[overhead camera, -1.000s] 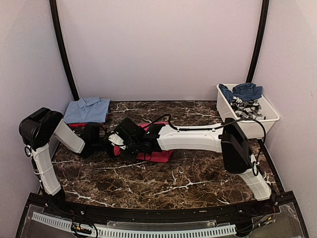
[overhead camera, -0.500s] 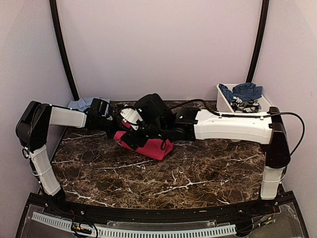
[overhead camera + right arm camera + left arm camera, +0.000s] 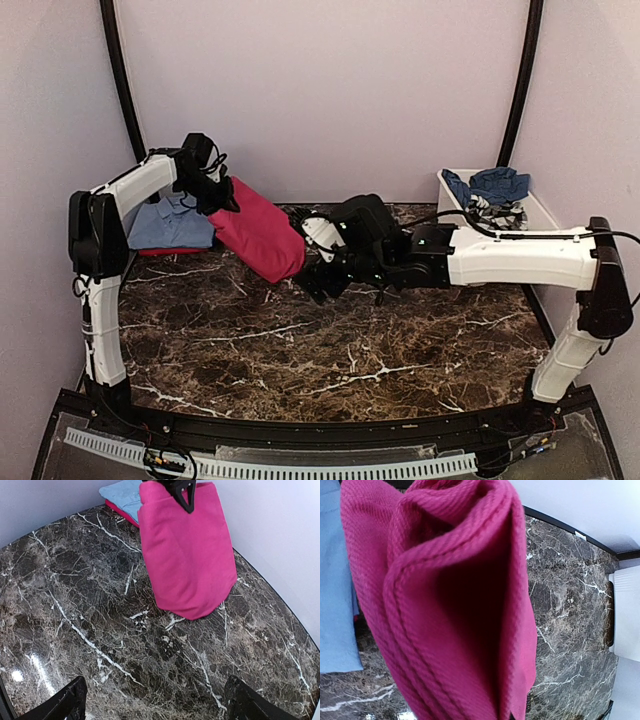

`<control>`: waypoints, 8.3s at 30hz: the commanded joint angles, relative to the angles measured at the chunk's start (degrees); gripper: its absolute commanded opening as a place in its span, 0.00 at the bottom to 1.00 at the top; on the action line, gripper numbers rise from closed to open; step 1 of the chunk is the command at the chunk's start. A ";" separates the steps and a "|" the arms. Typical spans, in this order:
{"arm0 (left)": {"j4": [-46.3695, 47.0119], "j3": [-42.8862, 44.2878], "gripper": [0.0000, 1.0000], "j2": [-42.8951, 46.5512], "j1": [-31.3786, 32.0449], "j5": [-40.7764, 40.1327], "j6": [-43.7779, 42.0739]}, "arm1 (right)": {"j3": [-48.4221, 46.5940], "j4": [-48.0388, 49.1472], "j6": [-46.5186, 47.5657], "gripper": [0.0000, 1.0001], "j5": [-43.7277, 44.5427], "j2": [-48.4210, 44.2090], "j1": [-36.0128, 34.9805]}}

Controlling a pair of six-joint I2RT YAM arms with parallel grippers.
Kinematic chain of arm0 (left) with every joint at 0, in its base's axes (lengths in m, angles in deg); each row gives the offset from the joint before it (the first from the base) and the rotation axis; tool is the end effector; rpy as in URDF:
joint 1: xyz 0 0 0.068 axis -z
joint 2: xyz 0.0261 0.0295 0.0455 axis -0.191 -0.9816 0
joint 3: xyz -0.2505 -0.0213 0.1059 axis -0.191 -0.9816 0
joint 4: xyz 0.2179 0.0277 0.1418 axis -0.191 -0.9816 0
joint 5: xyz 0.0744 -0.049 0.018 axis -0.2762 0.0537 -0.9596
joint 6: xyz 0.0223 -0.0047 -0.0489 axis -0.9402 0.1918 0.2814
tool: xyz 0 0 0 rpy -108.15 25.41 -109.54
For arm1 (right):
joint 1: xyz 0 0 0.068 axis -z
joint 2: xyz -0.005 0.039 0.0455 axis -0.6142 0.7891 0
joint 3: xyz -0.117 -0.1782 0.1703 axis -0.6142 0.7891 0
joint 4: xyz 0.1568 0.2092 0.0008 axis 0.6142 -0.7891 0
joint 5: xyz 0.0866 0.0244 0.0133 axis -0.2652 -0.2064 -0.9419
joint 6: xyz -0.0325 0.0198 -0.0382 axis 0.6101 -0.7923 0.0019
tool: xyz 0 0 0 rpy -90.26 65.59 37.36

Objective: Fold and stack the mixed laundry pile
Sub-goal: Pick up the square-folded trousers from the center of the board, then place the square-folded trousers at the corner of the board, then pick up the crumpled T-shirt from the bin, then place the crumpled T-shirt at the center of the board, then pick up the crumpled T-shirt from the center of the board.

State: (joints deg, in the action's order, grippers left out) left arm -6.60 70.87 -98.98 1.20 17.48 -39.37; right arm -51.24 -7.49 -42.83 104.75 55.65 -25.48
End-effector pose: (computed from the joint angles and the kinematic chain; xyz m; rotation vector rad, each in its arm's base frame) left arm 0.4677 -0.1124 0.2787 -0.1165 2.5142 -0.6535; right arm 0.1834 0.3451 0.3009 -0.9984 1.8728 0.3717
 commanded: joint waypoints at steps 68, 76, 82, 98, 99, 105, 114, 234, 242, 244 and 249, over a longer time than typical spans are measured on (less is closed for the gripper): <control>-4.43 33.25 0.95 -8.66 -24.73 -38.30 -20.35 | -4.62 -0.35 -1.21 0.94 -2.37 3.51 2.33; -8.34 26.24 0.99 -1.34 -24.28 -19.14 -13.22 | -3.36 -1.12 -7.07 0.98 -5.97 -0.73 7.82; 1.47 7.47 0.99 10.40 -15.32 -27.67 -19.01 | -2.28 -3.38 -9.01 0.98 -11.29 -7.24 18.51; 19.92 -25.32 0.99 33.08 -4.04 -1.52 -8.40 | -12.62 -12.35 -10.47 0.97 -16.73 -3.74 54.73; 19.69 -26.59 0.99 33.77 -3.18 -1.41 -8.56 | -14.62 -12.82 -10.56 0.96 -16.32 -1.64 56.30; 18.38 -30.43 0.99 37.60 -2.19 -1.51 -9.66 | -22.17 -12.96 -11.14 0.89 -16.55 8.98 60.50; 16.56 -31.45 0.99 40.27 -2.10 -3.05 -10.12 | -38.48 -16.93 -10.03 0.79 -15.83 26.70 61.97; -0.91 -33.85 0.05 14.20 22.14 -15.58 -11.70 | 3.46 -10.34 -10.64 0.56 -32.48 3.74 16.46; 0.76 -35.78 0.06 15.46 20.64 -12.78 -10.51 | -6.90 -14.06 -10.49 0.73 -20.06 14.93 6.68; 0.68 -35.65 0.06 15.53 20.35 -12.65 -10.64 | -9.20 -16.65 -10.36 0.77 -15.85 17.59 5.22; 0.39 -35.64 0.07 15.92 19.70 -12.89 -10.85 | -12.38 -21.69 -11.67 0.75 -5.82 22.79 4.24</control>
State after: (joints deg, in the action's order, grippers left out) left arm -4.72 35.86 -85.02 21.59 3.86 -50.16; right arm -61.30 -24.03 -53.46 88.20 75.69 -21.19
